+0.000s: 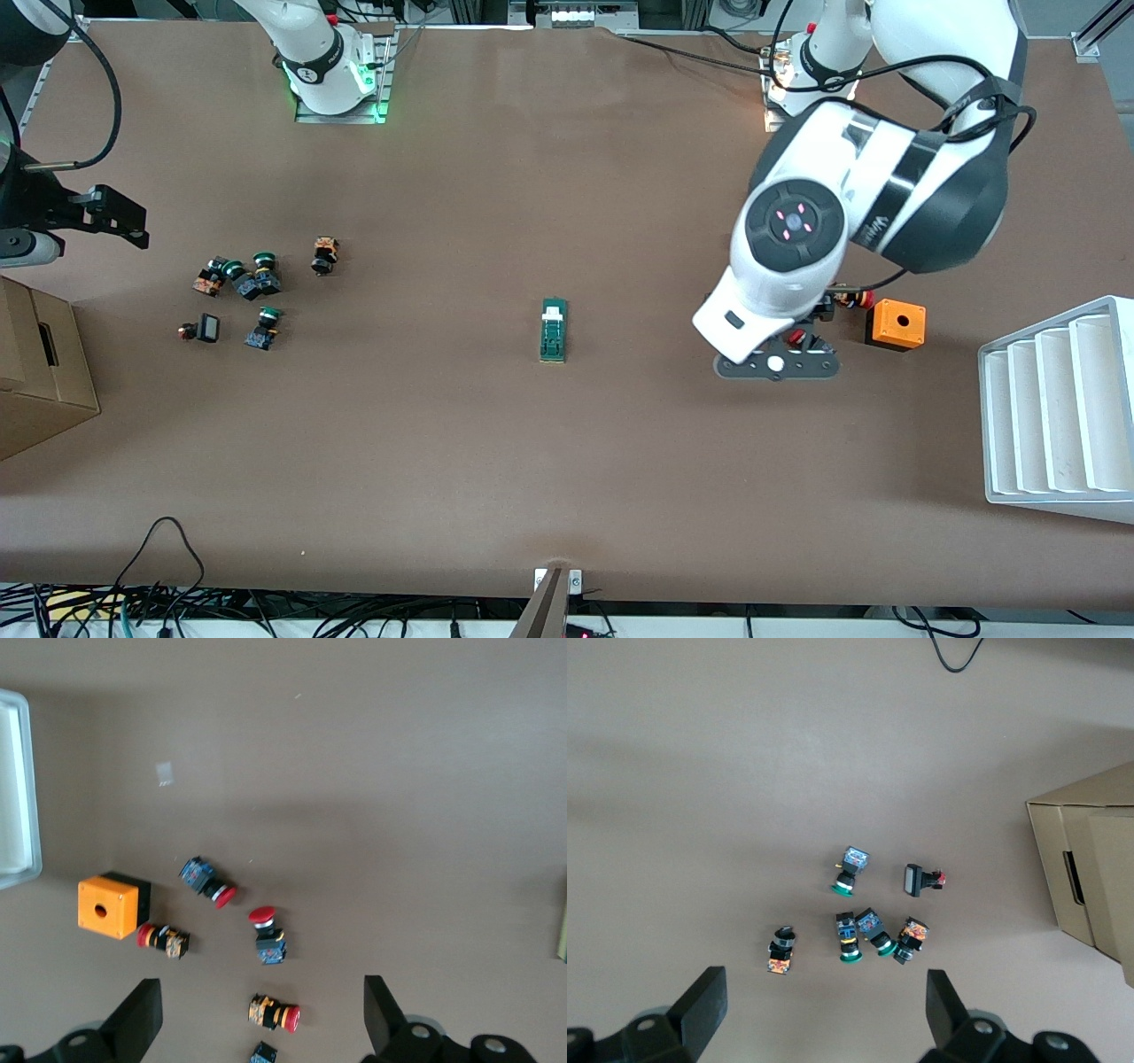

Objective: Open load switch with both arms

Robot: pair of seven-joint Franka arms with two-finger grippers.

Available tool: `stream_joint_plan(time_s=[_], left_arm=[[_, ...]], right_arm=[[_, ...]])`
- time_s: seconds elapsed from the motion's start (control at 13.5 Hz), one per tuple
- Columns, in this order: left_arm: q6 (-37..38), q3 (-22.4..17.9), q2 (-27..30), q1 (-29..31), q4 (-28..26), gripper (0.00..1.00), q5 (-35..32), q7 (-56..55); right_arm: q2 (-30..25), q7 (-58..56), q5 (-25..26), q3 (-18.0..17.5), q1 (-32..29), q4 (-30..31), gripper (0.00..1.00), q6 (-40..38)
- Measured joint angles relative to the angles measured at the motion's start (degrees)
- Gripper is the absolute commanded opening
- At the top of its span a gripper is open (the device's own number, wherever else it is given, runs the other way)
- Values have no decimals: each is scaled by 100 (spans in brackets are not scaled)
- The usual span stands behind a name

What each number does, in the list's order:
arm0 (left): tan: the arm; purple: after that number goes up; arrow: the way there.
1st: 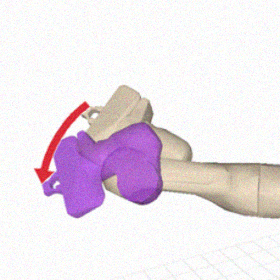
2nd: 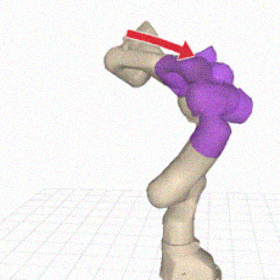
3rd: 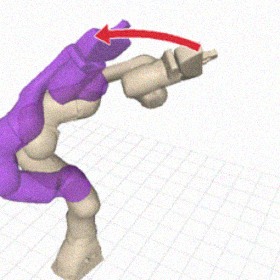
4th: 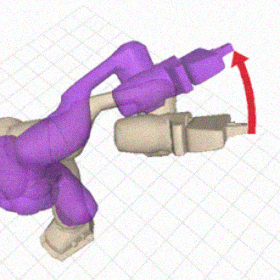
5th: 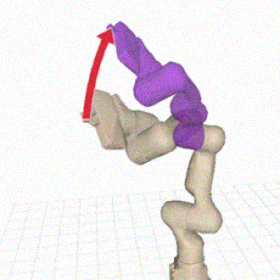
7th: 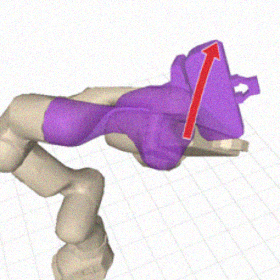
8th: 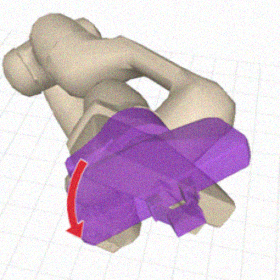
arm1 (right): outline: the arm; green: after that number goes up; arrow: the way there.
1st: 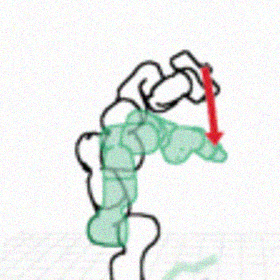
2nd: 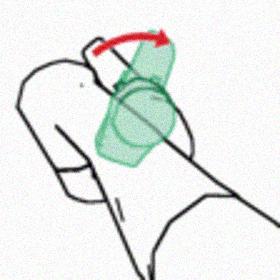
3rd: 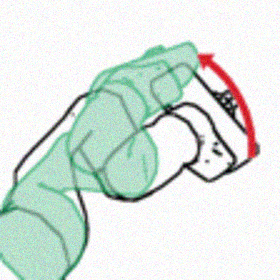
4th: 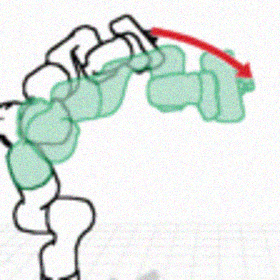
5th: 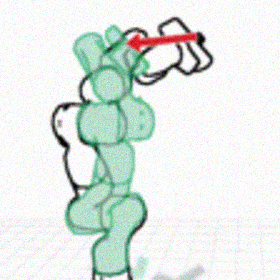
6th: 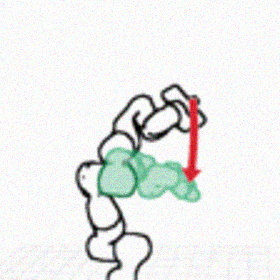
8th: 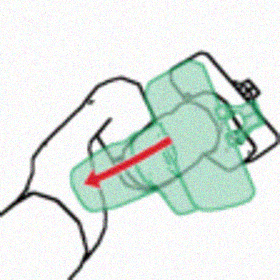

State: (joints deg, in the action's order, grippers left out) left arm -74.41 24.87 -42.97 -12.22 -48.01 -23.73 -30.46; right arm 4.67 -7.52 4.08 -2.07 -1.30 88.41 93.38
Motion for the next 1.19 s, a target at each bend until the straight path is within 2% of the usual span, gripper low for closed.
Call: stream_joint_plan(time_s=[0.22,0.37,0.52,0.74,0.89,1.19], left_arm=[[14,-1067,46,-189,1,100,1102,56],[30,-1345,59,-243,-20,100,1401,63],[-92,-1437,112,-295,-221,100,1441,63],[-945,-1621,565,-362,-1317,100,1450,62],[-1249,-1754,948,-370,-2016,100,1635,62],[-1344,-2351,1527,-287,-2608,100,2209,735]], right_arm=[[0,13,-56,-4,1,-1,99,0],[1,17,-57,-6,1,-1,99,0],[1,23,-58,-10,1,-1,99,0],[1,33,-59,-12,4,-1,99,1],[1,35,-59,-12,5,-1,99,1],[1,42,-59,-13,6,-1,99,1]])
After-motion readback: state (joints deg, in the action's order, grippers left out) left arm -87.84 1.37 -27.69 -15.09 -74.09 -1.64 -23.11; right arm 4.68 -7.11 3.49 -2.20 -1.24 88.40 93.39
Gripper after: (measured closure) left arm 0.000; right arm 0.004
